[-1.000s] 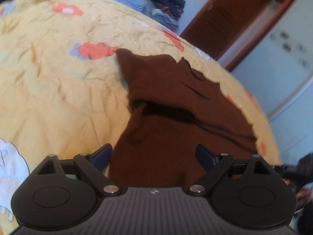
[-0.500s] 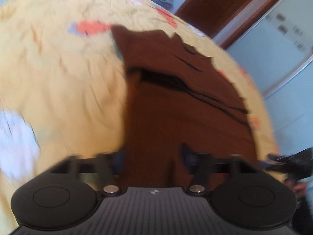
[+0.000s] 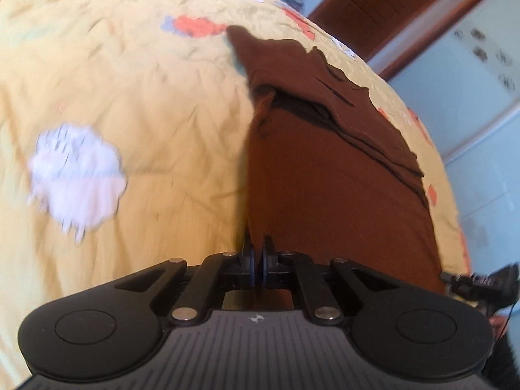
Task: Fold small clothes
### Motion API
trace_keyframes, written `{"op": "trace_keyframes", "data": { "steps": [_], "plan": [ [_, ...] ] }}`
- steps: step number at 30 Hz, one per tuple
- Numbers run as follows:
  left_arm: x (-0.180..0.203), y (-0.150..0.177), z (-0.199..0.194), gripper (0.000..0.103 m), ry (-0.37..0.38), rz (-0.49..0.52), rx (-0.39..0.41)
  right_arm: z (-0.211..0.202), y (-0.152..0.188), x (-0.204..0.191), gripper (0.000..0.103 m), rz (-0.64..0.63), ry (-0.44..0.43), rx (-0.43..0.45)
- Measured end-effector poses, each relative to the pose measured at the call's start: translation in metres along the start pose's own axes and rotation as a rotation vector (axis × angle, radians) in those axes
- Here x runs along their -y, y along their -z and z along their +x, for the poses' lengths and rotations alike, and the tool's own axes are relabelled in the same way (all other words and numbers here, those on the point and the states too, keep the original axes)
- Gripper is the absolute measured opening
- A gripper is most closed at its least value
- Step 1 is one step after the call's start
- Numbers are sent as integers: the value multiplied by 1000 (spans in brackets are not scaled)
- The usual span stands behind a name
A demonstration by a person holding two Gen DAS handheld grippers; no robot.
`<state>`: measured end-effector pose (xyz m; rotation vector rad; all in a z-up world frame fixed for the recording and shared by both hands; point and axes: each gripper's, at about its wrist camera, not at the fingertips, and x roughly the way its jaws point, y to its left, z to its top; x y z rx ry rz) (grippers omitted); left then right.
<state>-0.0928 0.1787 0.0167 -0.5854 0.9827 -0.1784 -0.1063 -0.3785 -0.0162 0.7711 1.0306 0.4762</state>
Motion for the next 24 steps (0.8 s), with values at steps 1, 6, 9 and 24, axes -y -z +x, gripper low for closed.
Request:
{"op": "trace_keyframes", "data": {
  "steps": [1, 6, 9, 24],
  "plan": [
    [-1, 5, -2, 10, 22, -21, -16, -1, 6, -3, 29, 6, -26, -15],
    [-8, 47, -12, 80, 281, -179, -55, -5, 51, -16, 64, 10, -143, -88],
    [7, 58, -11, 72, 250, -128, -8, 2, 62, -23, 36, -13, -105, -120],
    [-3, 74, -30, 87, 282, -89, -129, -35, 87, -10, 67, 30, -142, -94]
  ]
}}
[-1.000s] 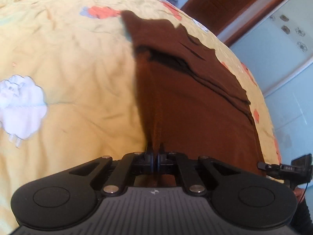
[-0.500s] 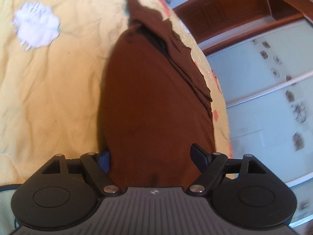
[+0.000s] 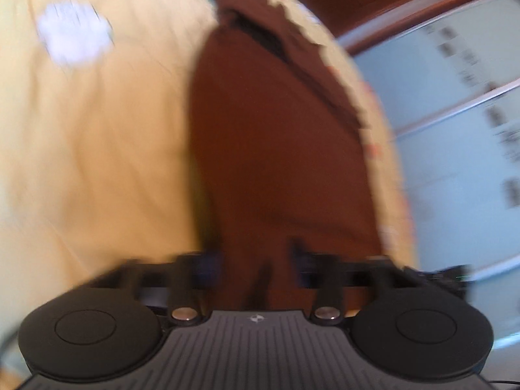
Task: Fold small clothes
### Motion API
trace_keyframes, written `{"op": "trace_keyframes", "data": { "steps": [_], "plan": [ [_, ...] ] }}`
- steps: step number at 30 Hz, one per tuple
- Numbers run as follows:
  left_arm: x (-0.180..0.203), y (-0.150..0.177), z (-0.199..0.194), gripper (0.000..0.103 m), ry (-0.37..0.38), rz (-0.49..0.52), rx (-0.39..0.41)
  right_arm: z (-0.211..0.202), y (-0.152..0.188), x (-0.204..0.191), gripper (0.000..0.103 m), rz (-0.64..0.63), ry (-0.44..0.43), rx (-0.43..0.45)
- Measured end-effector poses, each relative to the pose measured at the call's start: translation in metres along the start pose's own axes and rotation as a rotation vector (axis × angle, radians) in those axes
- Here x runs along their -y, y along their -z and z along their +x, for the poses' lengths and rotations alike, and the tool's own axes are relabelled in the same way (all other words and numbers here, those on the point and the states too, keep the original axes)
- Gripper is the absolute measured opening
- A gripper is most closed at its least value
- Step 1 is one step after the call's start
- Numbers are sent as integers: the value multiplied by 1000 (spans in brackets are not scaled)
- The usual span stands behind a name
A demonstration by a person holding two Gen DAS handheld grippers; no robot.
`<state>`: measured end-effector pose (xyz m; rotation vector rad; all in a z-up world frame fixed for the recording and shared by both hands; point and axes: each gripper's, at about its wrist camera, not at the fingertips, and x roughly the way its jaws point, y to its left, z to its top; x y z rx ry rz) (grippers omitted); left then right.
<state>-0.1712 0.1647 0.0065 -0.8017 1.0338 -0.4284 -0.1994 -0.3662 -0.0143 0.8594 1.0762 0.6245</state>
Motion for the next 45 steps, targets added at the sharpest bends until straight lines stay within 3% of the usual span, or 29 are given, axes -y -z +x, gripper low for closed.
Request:
{"op": "trace_keyframes", "data": {
  "steps": [1, 3, 5, 6, 7, 11, 14, 15, 16, 18, 19, 20, 21, 22, 23, 24, 25, 26, 27, 29, 31, 33, 34, 35, 37, 38, 42, 44, 45],
  "plan": [
    [-1, 6, -1, 102, 42, -24, 5, 4, 3, -4, 69, -9, -4, -18],
    [1, 17, -1, 100, 47, -29, 20, 12, 7, -13, 65, -32, 2, -39],
    [6, 23, -2, 89, 8, 4, 51, 24, 7, -16, 36, -52, 46, -83],
    [9, 26, -2, 41, -39, 27, 44, 29, 8, -16, 13, -70, 79, -98],
    [9, 27, 2, 5, -103, 44, 8, 30, 8, -16, 12, -83, 70, -98],
    [13, 27, -14, 4, -216, 106, 30, 12, 5, -23, 12, -113, 88, -69],
    [9, 25, -34, 4, -263, 147, 38, 2, 13, -18, 11, -138, 162, -88],
    [5, 24, -32, 4, -293, 152, 19, 2, 15, -15, 6, -132, 142, -88],
    [0, 23, -30, 4, -275, 159, 9, 4, 14, -14, 6, -120, 134, -89],
    [-2, 13, -32, 7, -265, 156, -31, 6, 10, -17, 7, -113, 151, -96],
    [1, 5, -36, 7, -277, 160, -33, 4, 6, -23, 20, -126, 162, -100],
    [6, -2, -43, 8, -281, 183, -13, 1, 1, -32, 27, -159, 195, -74],
    [13, -12, -51, 9, -294, 211, 22, -3, -6, -44, 45, -201, 216, -21],
    [22, -23, -58, 15, -317, 241, 69, -5, -14, -56, 62, -242, 223, 39],
    [34, -36, -61, 22, -345, 274, 130, -3, -25, -70, 67, -288, 235, 100],
    [48, -48, -59, 43, -368, 309, 203, 4, -37, -83, 70, -334, 255, 160],
    [63, -58, -50, 72, -384, 346, 281, 16, -51, -95, 70, -378, 273, 207],
    [78, -66, -36, 82, -392, 385, 341, 33, -65, -105, 70, -415, 290, 237],
    [93, -73, -17, 85, -385, 437, 382, 54, -78, -115, 70, -452, 304, 255],
    [114, -86, 34, 86, -412, 498, 393, 101, -100, -127, 70, -517, 345, 270],
    [120, -96, 88, 84, -469, 525, 352, 148, -117, -130, 72, -583, 448, 246],
    [116, -100, 131, 84, -570, 553, 309, 185, -124, -123, 72, -631, 586, 193],
    [106, -100, 141, 84, -616, 556, 284, 192, -119, -120, 74, -674, 615, 198],
    [93, -96, 145, 86, -644, 581, 279, 195, -112, -117, 81, -729, 626, 203],
    [75, -81, 130, 88, -638, 693, 356, 184, -94, -104, 100, -812, 658, 214],
    [65, -83, 119, 87, -618, 666, 349, 170, -89, -92, 103, -810, 621, 236],
    [43, -96, 100, 93, -638, 613, 371, 159, -82, -89, 103, -833, 624, 241],
    [53, -97, 98, 93, -672, 623, 347, 159, -89, -95, 103, -810, 627, 207],
    [60, -98, 94, 91, -678, 614, 342, 158, -96, -100, 98, -778, 628, 199]
  ]
}}
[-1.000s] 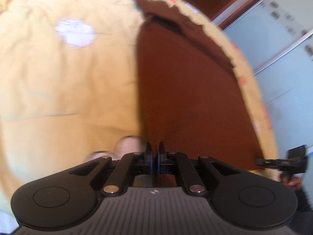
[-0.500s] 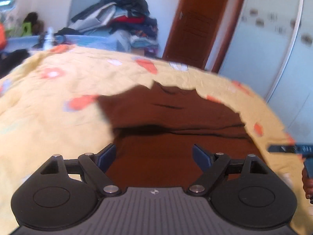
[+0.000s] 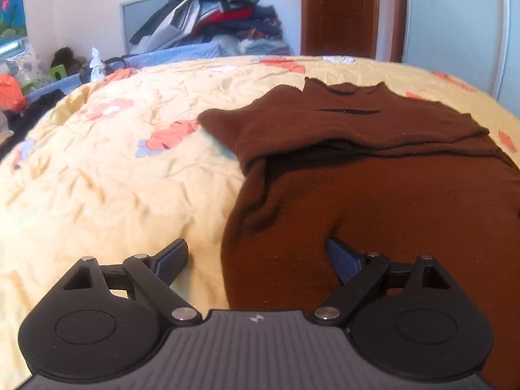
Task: Fold small clothes
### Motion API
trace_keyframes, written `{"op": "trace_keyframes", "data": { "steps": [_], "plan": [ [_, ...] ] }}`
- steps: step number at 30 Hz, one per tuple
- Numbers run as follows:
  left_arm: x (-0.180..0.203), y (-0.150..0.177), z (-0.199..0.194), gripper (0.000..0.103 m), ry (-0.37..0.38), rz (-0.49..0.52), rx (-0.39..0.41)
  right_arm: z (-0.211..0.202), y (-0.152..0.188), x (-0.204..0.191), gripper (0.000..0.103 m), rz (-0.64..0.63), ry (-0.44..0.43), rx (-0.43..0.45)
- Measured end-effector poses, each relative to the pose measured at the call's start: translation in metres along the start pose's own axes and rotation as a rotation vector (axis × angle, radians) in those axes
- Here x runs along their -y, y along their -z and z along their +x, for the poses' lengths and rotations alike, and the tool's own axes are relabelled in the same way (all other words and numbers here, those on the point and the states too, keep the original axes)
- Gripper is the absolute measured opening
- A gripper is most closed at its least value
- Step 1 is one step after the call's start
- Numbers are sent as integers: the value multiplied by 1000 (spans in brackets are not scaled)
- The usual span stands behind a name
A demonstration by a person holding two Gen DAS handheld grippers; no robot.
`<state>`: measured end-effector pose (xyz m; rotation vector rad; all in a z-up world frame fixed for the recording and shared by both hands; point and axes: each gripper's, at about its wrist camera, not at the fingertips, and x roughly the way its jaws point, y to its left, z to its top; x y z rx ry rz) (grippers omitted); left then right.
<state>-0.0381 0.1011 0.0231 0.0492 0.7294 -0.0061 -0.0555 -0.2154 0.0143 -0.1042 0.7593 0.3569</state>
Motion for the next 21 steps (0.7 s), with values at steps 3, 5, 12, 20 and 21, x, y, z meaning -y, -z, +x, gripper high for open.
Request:
{"op": "trace_keyframes", "data": {
  "steps": [3, 5, 12, 20, 21],
  "plan": [
    [3, -23, -26, 92, 77, -59, 112, -19, -25, 21, 98, 84, -51, 112],
    [16, -46, -26, 92, 109, -52, 181, -11, -52, 21, 103, 99, -67, 186],
    [67, -107, 92, 92, 82, 44, 46, 100, -110, 25, 100, 78, 38, 0],
    [35, -94, 123, 103, 117, 72, 21, 89, -73, 41, 103, -15, 21, 51],
    [38, -97, 127, 103, 104, 74, 20, 92, -77, 39, 103, -16, 29, 48]
  ]
}}
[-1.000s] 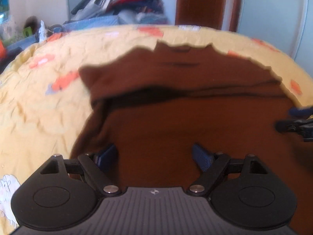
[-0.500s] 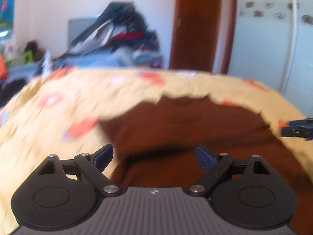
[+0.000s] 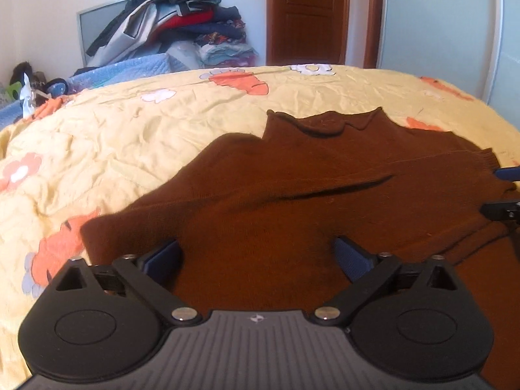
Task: Fold small clothes
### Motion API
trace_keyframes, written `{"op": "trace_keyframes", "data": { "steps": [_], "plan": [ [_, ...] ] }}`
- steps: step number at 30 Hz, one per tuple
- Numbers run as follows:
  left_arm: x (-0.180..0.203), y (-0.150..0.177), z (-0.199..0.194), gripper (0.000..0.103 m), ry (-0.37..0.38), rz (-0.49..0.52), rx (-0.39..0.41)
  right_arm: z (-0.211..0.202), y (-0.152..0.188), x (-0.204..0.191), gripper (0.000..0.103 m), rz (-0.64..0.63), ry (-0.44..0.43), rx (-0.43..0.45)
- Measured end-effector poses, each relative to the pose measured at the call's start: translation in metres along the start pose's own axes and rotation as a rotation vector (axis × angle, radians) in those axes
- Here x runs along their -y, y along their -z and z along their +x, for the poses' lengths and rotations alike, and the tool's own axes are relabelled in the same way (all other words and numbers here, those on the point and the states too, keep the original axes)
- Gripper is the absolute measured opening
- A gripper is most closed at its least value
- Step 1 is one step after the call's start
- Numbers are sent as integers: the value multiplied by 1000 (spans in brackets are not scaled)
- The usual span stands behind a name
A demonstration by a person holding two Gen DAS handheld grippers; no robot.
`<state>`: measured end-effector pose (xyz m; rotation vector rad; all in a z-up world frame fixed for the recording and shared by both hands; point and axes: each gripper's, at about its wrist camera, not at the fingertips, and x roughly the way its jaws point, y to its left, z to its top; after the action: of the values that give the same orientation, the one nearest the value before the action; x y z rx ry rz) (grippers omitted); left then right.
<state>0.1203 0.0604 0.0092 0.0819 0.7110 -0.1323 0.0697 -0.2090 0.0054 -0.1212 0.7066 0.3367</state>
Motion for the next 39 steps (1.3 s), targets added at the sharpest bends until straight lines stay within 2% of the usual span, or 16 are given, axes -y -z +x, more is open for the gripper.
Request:
{"op": "trace_keyframes", "data": {
  "steps": [3, 5, 8, 9, 11, 12, 13, 17, 21, 24, 25, 26, 31, 34, 37, 39],
  "plan": [
    [9, -6, -2, 103, -58, 17, -9, -6, -9, -1, 103, 6, 16, -21],
    [16, -4, -23, 101, -92, -24, -17, -22, -13, -6, 103, 74, 54, -16],
    [35, 8, -51, 102, -10, -85, 26, -40, -5, -24, 103, 129, -56, 27],
    [45, 13, -53, 102, -8, -77, 27, -34, -3, -35, 103, 115, -65, -2],
    [66, 21, -45, 102, -25, -14, -8, -17, 2, -58, 103, 27, -13, -64],
    [74, 26, -40, 103, -57, 25, -25, -13, 7, -67, 103, -23, 26, -50],
    [77, 31, -42, 103, -72, 51, 10, -14, 12, -68, 103, -36, 26, -17],
    [61, 37, -51, 103, -43, 29, -26, -27, 21, -51, 103, 5, 21, -25],
    [53, 51, -72, 103, -26, -31, -86, -57, 32, -61, 103, 25, 49, -55],
    [55, 65, -80, 103, -31, -14, -44, -63, 52, -77, 103, -19, 12, -62],
    [54, 69, -81, 103, -28, -20, -24, -67, 62, -79, 103, -34, 23, 8],
    [54, 73, -82, 103, -25, -26, -7, -68, 65, -76, 103, -13, 13, 17],
    [56, 76, -83, 103, -37, -35, 4, -69, 63, -71, 103, -2, 14, 10],
    [54, 75, -84, 103, -37, -42, 5, -75, 59, -76, 103, 48, 45, -39],
    [55, 76, -85, 103, -43, -47, 8, -88, 73, -87, 103, 42, 29, -45],
    [55, 76, -85, 103, -45, -48, 9, -95, 89, -92, 103, 5, 44, 26]
  ]
}}
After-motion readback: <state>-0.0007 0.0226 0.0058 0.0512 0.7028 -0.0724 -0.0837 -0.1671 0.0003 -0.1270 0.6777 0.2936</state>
